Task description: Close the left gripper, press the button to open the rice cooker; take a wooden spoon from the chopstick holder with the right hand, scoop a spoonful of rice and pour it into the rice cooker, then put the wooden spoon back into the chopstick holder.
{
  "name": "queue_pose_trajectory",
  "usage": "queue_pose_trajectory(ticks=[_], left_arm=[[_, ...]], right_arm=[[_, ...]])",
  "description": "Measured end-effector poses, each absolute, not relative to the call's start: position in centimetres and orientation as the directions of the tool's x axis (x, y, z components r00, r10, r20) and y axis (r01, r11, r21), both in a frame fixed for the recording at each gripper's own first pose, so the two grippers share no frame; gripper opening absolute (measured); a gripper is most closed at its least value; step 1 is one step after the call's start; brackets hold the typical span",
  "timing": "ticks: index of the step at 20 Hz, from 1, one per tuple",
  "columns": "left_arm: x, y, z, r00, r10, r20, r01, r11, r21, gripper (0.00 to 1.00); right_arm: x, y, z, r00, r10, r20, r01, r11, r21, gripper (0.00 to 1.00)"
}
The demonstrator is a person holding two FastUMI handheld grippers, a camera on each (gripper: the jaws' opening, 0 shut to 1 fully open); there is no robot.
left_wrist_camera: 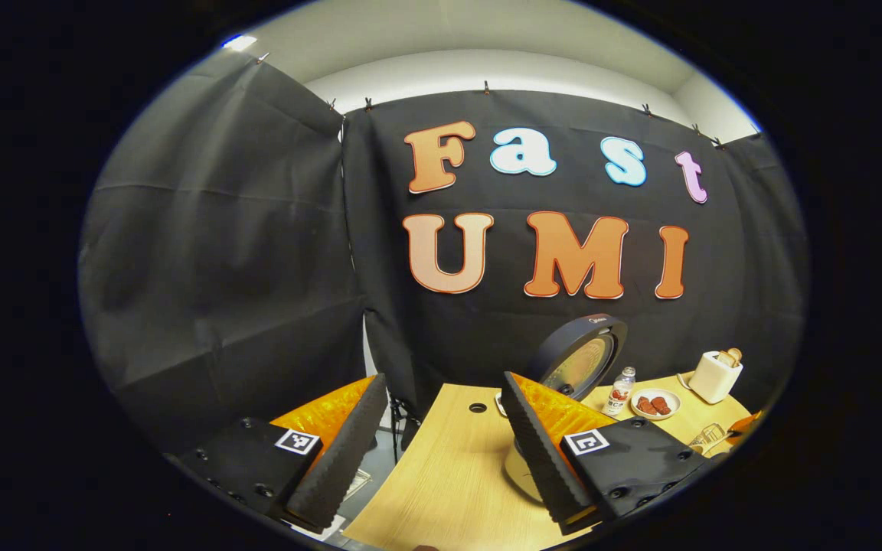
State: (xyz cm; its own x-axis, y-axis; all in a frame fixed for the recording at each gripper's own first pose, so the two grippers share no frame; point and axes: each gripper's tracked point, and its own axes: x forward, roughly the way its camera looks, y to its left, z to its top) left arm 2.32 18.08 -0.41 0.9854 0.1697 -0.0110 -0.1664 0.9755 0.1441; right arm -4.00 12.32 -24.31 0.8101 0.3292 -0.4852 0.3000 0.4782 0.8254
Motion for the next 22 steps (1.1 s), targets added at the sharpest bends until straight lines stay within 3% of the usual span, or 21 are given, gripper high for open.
queue_pose_trajectory(ticks=[14, 22], left_arm=[[3.2, 18.0, -2.2, 0.986, 0.159, -0.044, -0.152, 0.98, 0.125, 1.0], [3.5, 19.9, -1.8, 0.981, 0.188, -0.04, -0.182, 0.975, 0.126, 1.0]], right_arm=[[4.1, 22.3, -14.3, 0.82, 0.448, -0.356, 0.102, 0.498, 0.861, 0.04], [8.1, 29.7, -14.6, 0.795, 0.475, -0.376, -0.009, 0.629, 0.777, 0.04]])
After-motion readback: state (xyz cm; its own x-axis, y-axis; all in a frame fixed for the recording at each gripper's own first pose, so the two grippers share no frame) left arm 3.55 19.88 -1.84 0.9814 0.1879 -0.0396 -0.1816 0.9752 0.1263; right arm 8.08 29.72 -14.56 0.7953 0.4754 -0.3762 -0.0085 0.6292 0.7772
